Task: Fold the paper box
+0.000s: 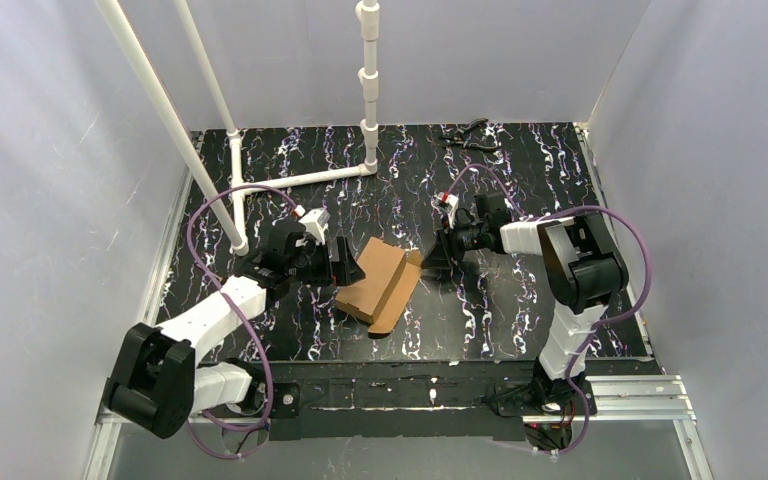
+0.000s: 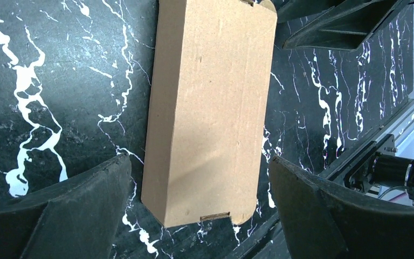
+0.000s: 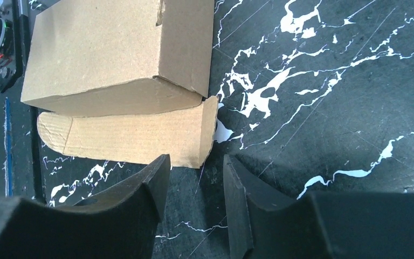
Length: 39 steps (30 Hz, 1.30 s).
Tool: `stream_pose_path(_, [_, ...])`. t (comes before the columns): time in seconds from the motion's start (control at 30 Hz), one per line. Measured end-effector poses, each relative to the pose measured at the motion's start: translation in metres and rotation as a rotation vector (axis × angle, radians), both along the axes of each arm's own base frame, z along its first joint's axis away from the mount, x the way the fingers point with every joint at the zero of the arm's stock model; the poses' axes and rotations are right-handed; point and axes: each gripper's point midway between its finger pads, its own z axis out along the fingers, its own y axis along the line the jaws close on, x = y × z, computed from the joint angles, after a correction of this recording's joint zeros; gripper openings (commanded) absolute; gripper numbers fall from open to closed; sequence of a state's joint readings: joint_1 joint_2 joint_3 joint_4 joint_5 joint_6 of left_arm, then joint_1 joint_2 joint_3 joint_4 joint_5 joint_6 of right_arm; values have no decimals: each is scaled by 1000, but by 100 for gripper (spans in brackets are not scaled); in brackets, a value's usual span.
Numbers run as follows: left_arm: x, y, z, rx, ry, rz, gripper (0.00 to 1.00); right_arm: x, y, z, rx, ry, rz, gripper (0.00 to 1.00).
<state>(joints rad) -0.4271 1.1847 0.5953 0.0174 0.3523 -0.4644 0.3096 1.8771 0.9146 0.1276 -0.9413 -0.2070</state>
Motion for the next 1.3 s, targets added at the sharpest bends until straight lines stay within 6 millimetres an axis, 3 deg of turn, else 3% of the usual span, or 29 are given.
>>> stream_pose_path(0.3, [7, -4, -8, -2, -1, -9, 96, 1, 5, -3, 30, 20, 13, 33])
stream_pose_path(0.5, [5, -8, -16, -10, 35, -18, 93, 0, 7, -4, 26, 21, 18, 30])
stream_pose_path(0.8, [-2, -5, -20, -34, 72, 25, 98, 1, 5, 1, -18, -7, 73, 60])
stream_pose_path(1.0, [-4, 0, 6, -58, 8, 52, 98, -10, -13, 2, -135, -57, 161, 63])
stream_pose_path(1.3, [-13, -1, 37, -155, -2, 69, 98, -37, -69, 25, -301, -152, 293, 68])
